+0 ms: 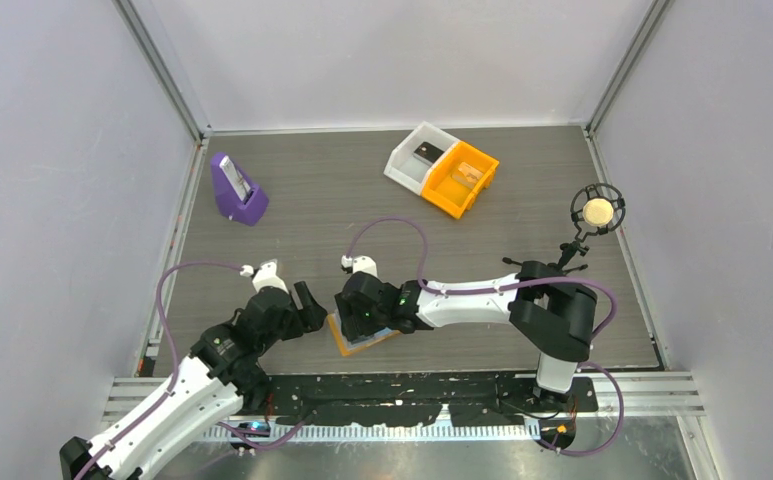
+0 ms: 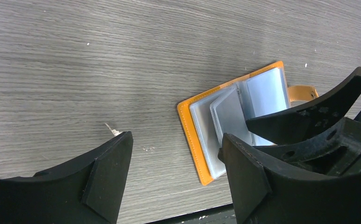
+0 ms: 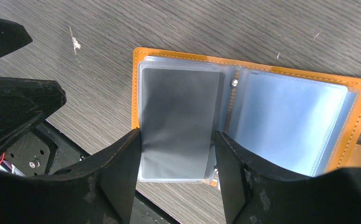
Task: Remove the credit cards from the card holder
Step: Remove the credit card from the card holder.
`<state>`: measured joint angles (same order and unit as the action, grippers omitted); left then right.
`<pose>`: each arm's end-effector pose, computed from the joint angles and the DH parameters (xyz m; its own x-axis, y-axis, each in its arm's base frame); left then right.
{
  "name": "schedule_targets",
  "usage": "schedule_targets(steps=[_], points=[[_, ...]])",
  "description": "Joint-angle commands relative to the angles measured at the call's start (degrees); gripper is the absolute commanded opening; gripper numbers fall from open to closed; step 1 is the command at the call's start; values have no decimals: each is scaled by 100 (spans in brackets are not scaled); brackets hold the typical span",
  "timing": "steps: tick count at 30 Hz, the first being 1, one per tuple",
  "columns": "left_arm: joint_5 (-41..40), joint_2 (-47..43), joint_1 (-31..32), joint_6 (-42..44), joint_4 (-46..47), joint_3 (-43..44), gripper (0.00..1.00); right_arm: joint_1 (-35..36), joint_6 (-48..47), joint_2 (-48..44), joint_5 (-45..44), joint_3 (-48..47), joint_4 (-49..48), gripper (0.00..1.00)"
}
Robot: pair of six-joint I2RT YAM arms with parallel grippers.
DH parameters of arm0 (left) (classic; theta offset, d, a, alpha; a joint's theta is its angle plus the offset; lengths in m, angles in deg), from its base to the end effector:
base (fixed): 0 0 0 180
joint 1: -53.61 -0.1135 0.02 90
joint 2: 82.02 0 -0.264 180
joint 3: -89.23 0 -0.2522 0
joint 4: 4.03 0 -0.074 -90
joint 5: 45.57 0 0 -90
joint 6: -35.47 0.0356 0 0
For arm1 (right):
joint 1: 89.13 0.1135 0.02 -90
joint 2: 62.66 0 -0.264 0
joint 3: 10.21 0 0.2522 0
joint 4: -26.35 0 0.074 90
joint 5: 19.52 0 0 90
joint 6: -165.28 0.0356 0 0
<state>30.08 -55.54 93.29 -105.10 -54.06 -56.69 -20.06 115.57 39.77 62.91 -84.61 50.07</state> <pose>0.0932 -0.0658 0.1914 -0.6988 -0.3925 -0.5980 -0.0976 0.8805 -0.4639 0.1355 0.3412 0.1670 -0.7939 -0.2812 -0.5391 -0.5026 0.8025 0.3214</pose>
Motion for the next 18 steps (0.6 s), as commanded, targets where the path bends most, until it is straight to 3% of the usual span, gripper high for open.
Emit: schedule_targets(steps=[1, 4, 8, 13, 18], points=[[18, 62, 18, -63, 243, -28, 73, -42, 83, -350, 41, 37, -286, 58], [37, 88, 14, -67, 259, -28, 72, -43, 102, -367, 38, 45, -302, 54], [48, 126, 18, -74, 296, -49, 72, -52, 119, -369, 72, 43, -306, 65], [126, 294, 15, -76, 410, -80, 72, -86, 136, -356, 230, 104, -450, 57], [281, 457, 16, -67, 538, -45, 71, -96, 149, -405, 281, 114, -473, 66]])
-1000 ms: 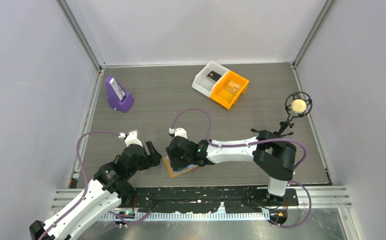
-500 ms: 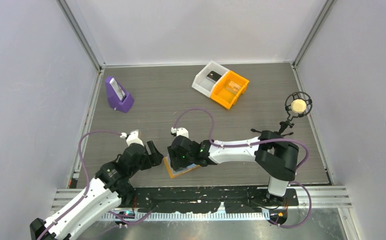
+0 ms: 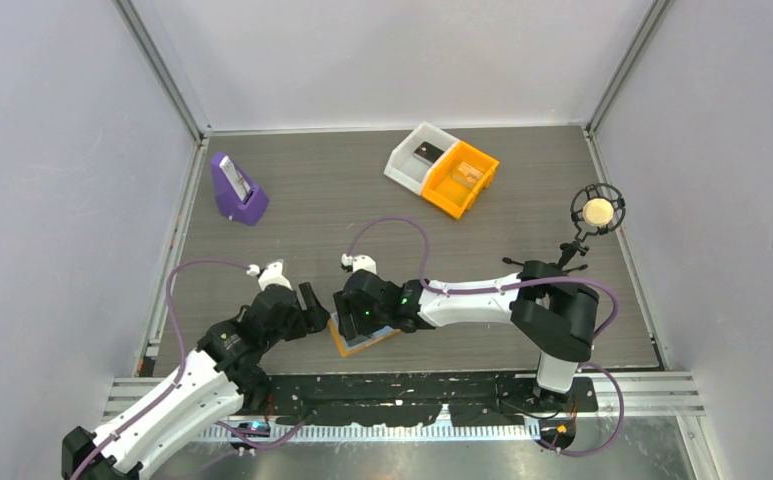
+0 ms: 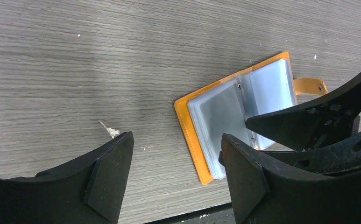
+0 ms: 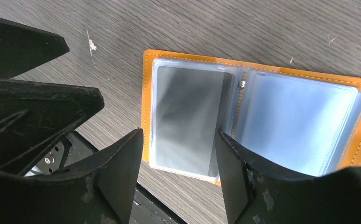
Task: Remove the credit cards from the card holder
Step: Remove the credit card from the card holder.
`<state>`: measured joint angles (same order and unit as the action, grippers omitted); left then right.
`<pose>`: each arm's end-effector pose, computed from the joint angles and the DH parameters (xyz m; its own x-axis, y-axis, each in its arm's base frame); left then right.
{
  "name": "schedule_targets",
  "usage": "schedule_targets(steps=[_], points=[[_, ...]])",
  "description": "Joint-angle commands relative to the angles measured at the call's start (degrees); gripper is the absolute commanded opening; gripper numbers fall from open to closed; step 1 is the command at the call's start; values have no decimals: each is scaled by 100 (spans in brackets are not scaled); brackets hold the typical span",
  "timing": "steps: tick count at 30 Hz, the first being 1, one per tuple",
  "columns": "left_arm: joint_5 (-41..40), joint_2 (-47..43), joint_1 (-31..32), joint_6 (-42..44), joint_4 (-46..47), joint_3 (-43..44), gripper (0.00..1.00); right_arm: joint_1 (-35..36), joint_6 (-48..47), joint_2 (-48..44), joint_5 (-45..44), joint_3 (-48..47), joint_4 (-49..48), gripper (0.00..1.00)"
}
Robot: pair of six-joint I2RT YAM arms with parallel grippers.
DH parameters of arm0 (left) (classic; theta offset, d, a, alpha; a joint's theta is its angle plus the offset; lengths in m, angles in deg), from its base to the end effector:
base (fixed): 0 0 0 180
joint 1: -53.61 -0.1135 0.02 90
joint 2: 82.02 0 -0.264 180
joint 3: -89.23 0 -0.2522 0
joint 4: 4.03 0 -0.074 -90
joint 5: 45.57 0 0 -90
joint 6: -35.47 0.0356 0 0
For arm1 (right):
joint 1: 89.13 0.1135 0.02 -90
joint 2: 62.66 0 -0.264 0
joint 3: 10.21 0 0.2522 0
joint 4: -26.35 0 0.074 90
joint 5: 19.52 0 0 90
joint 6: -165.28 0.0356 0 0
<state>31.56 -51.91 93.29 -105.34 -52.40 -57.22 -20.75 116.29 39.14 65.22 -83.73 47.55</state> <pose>0.0977 -0.0707 0.1843 -0.7318 -0.3746 -0.5693 -0.1046 0.8872 -0.4493 0.1383 0.3402 0.1692 -0.8044 -0.2562 -0.5360 -0.4982 0.7824 0.3737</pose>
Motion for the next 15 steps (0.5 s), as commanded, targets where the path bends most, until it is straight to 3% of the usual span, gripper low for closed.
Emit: schedule_targets(steps=[1, 5, 11, 15], points=[[149, 123, 14, -43, 394, 3, 71, -26, 75, -347, 50, 27, -229, 62], [211, 226, 18, -28, 464, -2, 70, -39, 118, -355, 66, 56, -267, 54], [-17, 332, 13, -40, 179, 119, 68, -39, 29, -414, -103, 34, -129, 64], [-460, 160, 11, -52, -178, 220, 69, -24, 28, -409, -151, -4, -58, 65]])
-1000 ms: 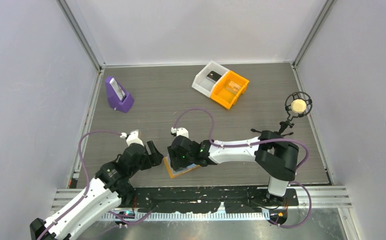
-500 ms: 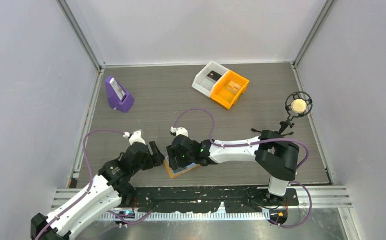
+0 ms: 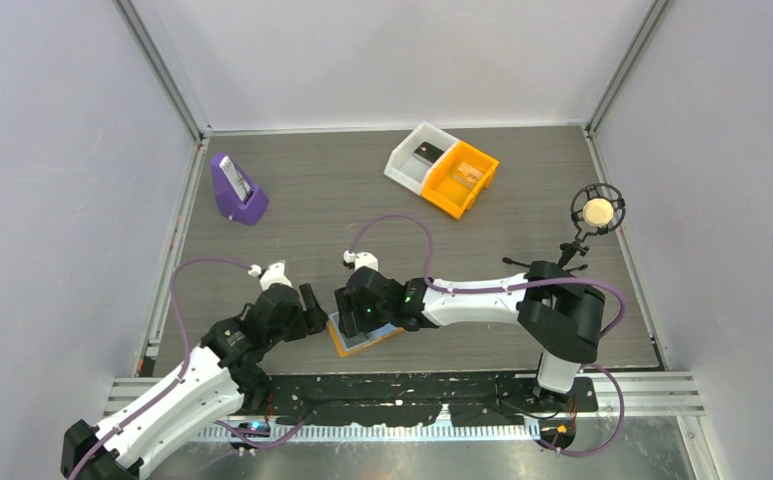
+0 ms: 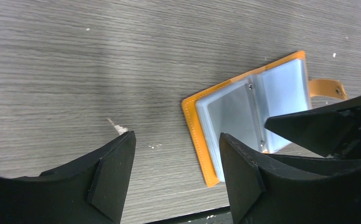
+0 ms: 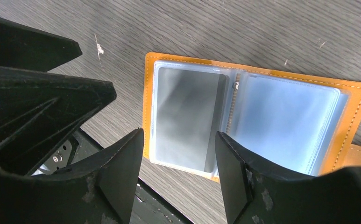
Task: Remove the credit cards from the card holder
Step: Remove the credit card from the card holder.
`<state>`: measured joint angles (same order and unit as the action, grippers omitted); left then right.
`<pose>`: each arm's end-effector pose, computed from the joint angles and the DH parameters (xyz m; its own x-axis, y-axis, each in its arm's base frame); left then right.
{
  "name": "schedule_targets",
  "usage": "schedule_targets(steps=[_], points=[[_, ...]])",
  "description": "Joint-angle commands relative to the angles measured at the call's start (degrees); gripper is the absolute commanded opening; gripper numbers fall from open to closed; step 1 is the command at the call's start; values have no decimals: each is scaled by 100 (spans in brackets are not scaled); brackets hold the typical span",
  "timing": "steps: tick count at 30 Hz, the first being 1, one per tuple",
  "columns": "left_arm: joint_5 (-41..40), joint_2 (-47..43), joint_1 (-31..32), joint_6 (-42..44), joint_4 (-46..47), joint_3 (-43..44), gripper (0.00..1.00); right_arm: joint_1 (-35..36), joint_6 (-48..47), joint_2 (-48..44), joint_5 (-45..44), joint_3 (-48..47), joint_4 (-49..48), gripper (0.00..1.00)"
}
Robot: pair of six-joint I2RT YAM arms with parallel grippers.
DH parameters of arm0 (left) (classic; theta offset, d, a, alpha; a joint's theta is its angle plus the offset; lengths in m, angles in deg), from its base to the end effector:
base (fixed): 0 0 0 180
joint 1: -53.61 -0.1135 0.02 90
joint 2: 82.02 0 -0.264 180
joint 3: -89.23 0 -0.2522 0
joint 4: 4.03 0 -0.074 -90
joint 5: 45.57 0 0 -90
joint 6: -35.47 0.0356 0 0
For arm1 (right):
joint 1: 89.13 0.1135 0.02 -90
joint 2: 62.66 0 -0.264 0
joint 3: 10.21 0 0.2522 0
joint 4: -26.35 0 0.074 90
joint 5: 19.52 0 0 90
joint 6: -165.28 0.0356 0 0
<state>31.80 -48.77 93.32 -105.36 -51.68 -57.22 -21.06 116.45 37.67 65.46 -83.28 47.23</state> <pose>0.1012 -0.0739 0.1796 -0.7524 -0.3585 -0.5526 -0.1169 0.8982 -0.4237 0.1390 0.3370 0.1762 -0.8033 -0.2395 -0.5452 -0.4961 0.7756 0.3902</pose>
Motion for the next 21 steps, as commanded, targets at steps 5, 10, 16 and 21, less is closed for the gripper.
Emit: schedule_targets(steps=[5, 10, 16, 21], points=[[-822, -511, 4, -87, -486, 221, 70, 116, -27, -72, -285, -243, 185, 68], [-864, -698, 2, -111, -547, 193, 70, 273, -96, 204, -501, -592, 524, 71], [-783, -686, 4, -154, -566, 175, 69, 341, -195, 490, -821, -929, 937, 72], [-689, -705, 2, -141, -509, 135, 69, 363, -278, 630, -888, -990, 1020, 69]])
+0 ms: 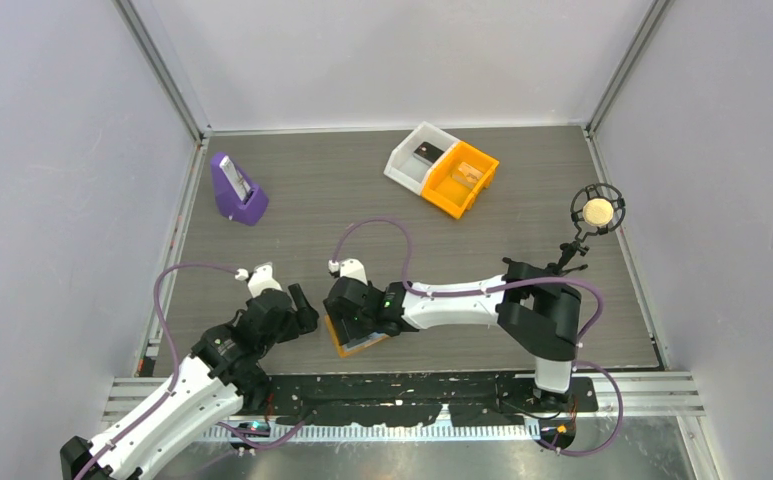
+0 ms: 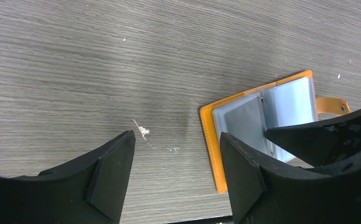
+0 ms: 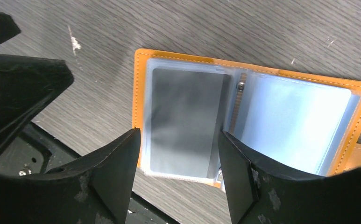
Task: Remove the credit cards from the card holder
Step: Remove the credit card from the card holder.
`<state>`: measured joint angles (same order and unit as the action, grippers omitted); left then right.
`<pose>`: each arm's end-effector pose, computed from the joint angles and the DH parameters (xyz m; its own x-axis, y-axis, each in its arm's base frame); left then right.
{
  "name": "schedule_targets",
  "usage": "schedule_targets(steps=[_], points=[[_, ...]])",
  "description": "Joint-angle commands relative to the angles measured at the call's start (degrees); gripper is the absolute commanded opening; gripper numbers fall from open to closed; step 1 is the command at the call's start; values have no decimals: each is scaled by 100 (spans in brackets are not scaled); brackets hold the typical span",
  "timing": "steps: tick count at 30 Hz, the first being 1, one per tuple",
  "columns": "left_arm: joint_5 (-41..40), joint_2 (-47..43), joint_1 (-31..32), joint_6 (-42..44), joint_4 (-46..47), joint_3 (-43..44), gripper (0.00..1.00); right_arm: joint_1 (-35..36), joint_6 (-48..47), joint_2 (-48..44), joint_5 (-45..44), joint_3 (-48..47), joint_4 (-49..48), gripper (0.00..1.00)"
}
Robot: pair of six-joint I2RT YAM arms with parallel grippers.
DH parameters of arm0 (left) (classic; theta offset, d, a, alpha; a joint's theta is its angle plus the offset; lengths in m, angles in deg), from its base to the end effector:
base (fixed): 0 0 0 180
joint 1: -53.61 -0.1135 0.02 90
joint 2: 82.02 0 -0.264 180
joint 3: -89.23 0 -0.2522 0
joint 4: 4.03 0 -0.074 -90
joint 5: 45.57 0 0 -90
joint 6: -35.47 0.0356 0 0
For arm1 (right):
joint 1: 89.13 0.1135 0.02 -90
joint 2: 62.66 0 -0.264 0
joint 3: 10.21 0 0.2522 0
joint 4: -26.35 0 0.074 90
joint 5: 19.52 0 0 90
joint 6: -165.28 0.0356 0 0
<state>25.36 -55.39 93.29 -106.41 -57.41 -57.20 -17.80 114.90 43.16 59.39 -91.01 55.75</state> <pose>0.0910 -0.0603 0.1843 -0.6827 -0.3997 -0.6117 -0.1732 0.9018 -0.3960 0.1294 0.3615 0.1722 -0.7706 -0.3256 -0.5479 -0.5225 0.8150 0.2505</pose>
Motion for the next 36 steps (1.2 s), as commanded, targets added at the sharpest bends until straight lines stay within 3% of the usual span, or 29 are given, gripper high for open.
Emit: schedule_targets(steps=[1, 5, 12, 16, 18, 25, 36], points=[[-24, -51, 5, -33, 84, 122, 69, 39, -140, 98, -276, -219, 168, 68], [45, -53, 5, -33, 133, 102, 69, 38, -193, 168, -311, -253, 201, 67], [207, -15, 9, -72, 259, 59, 68, 2, -229, -19, -392, -144, 123, 43], [273, 16, 5, -86, 285, 42, 68, -108, -199, -210, -218, 71, -121, 39], [329, 46, 6, -86, 309, 35, 68, -126, -174, -298, -113, 137, -201, 41], [150, -34, 5, -69, 167, 101, 69, -84, -91, -452, -16, 188, -238, 65], [220, -223, 12, -166, 44, 8, 70, 44, -197, 14, -409, -52, 26, 69]])
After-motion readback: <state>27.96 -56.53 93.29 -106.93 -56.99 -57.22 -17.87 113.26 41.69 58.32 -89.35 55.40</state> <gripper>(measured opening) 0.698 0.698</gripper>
